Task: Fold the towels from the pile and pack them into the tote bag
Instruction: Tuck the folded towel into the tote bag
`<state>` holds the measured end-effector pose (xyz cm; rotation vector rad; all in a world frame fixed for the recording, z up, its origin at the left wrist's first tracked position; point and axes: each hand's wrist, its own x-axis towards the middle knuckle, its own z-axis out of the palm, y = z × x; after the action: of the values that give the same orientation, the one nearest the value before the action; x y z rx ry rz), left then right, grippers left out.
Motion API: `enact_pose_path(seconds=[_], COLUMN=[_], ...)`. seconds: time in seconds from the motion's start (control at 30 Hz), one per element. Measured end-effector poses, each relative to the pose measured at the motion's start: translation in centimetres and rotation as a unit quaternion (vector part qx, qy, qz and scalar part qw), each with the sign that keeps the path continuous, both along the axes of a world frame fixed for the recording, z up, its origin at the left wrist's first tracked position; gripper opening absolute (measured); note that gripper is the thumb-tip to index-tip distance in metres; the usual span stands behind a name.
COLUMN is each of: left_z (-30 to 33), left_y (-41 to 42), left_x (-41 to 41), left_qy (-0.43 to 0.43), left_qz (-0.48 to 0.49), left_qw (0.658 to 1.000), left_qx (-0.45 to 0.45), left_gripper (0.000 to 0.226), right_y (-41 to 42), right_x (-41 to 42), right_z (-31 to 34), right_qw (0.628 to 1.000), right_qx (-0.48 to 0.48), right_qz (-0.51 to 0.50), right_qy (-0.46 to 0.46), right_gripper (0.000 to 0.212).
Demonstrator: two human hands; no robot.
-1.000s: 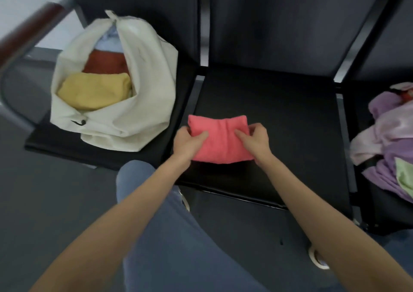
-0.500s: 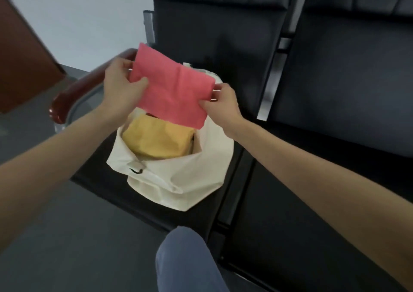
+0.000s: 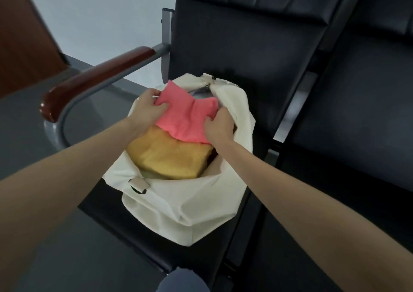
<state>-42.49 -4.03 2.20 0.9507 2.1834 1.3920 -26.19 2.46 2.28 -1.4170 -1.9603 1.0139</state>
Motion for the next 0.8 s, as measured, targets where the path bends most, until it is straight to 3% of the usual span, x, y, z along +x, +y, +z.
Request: enact_pose_path(seconds=[0.1,0.2,0.27,0.33,0.4,0.5,0.63,0.8], left_z=[-0.4,-1.1,-1.4,-1.3,-0.6,-0.3,-0.6,-0.3], left_y=[1.0,1.4,1.5,2.2,2.8,3.4,2.6,0.3], left_x=[-0.6,-0.9,-1.1,-1.3,-1.5,-2.0,-1.4,-0.1], left_qy=[0.072,0.163,0.193,0.202,0.198,0.185,0.239,0.256], left_qz=[-0.042,-0.032,-0.022,-0.013,0.018,0.034,0.005,0.022], left_qw=[0.993,0.976,0.970,0.971,0.974,0.972,0.941,0.952], left_qx=[-0.079,-0.140,-0.146,-0.131,-0.110,-0.137,-0.238,-0.168], left_gripper=[0.039,0.029,0.019,0.019,0.023,0.028,0.033,0.041], right_y=[0.4,0.6,0.9,1.3,1.7,2.2,2.2,0.0], right_x=[-0.1,-0.3,-0.4,-0.4,-0.4,-0.4,-0.1,1.6], right_z=[-0.3,-0.2,-0.3,-0.1,0.1,-0.2,-0.9,1.2], right_qw=[0.999,0.998,0.999,0.999,0.998,0.997,0.995,0.979], right_qx=[0.032,0.023,0.023,0.031,0.046,0.052,0.026,0.010], right_qz=[-0.027,-0.057,-0.048,-0.031,-0.034,-0.025,0.019,0.153], right_qy=[-0.005,0.001,0.001,-0.002,-0.007,-0.043,-0.099,-0.133], right_gripper=[0.035,0.054,0.042,0.023,0.017,0.020,0.025,0.040])
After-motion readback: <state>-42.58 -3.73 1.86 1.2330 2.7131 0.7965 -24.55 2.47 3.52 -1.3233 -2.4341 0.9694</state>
